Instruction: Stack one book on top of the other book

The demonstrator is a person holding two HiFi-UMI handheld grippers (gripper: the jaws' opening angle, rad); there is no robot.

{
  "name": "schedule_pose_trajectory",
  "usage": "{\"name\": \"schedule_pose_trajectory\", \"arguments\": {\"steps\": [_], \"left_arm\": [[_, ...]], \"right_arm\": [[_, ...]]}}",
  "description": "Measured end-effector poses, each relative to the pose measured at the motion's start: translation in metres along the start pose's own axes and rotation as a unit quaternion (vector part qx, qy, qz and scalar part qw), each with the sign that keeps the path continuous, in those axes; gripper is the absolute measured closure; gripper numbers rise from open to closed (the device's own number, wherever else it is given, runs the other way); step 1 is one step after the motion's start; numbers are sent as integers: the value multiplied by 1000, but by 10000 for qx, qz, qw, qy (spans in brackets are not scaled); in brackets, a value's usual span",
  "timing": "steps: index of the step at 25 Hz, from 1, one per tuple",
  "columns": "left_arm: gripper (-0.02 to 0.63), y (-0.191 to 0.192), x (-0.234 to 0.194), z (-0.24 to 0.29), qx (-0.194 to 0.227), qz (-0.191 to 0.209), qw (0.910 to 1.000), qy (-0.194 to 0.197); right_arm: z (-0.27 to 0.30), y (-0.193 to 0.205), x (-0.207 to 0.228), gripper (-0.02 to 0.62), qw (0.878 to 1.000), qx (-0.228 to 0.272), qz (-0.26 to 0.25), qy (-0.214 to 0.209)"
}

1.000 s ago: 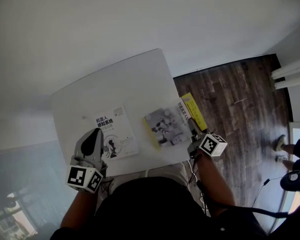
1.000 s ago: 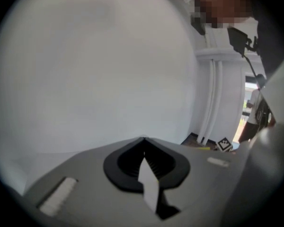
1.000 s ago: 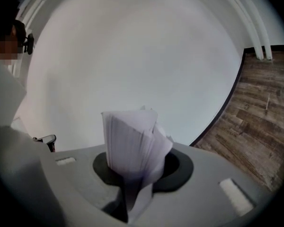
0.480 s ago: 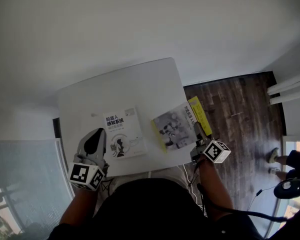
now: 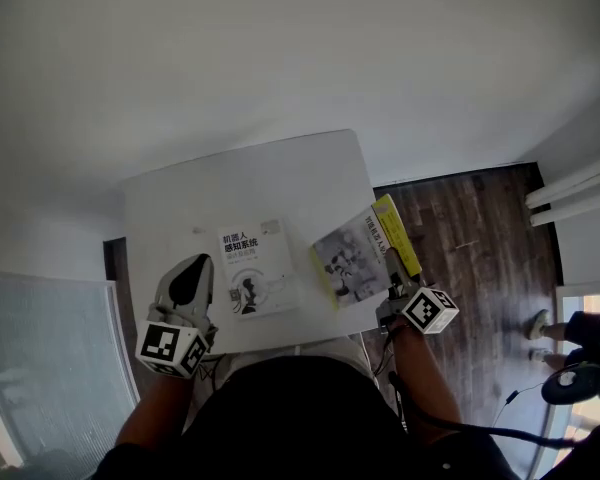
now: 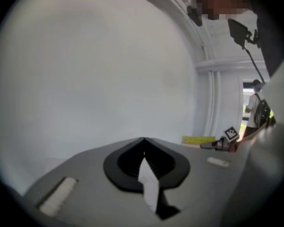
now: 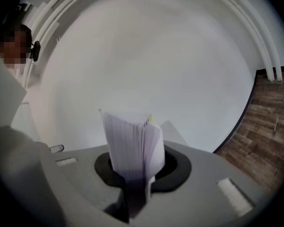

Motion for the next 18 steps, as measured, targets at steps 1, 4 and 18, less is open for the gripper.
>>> {"name": "schedule_pose_trajectory", "arguments": {"steps": [1, 4, 18], "left_arm": [[603, 0, -3, -2, 30, -11, 10000, -17], [603, 1, -10, -8, 79, -36, 10000, -40], [604, -1, -30, -31, 286, -183, 9994, -71]], "right_arm": [[1, -1, -5, 522, 10000, 9, -23, -37], [4, -2, -19, 522, 9999, 10, -91, -132], [12, -16, -68, 522, 9987, 164, -168, -457]]}}
Point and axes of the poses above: the fingertips, and each gripper's own axes: z forward along the fingers, x to its right, y out of its underside, the point moved 1 cm from there along -z, backward along the fingers, and after that the axes turned 1 degree about -x, right-handed, at the moved point
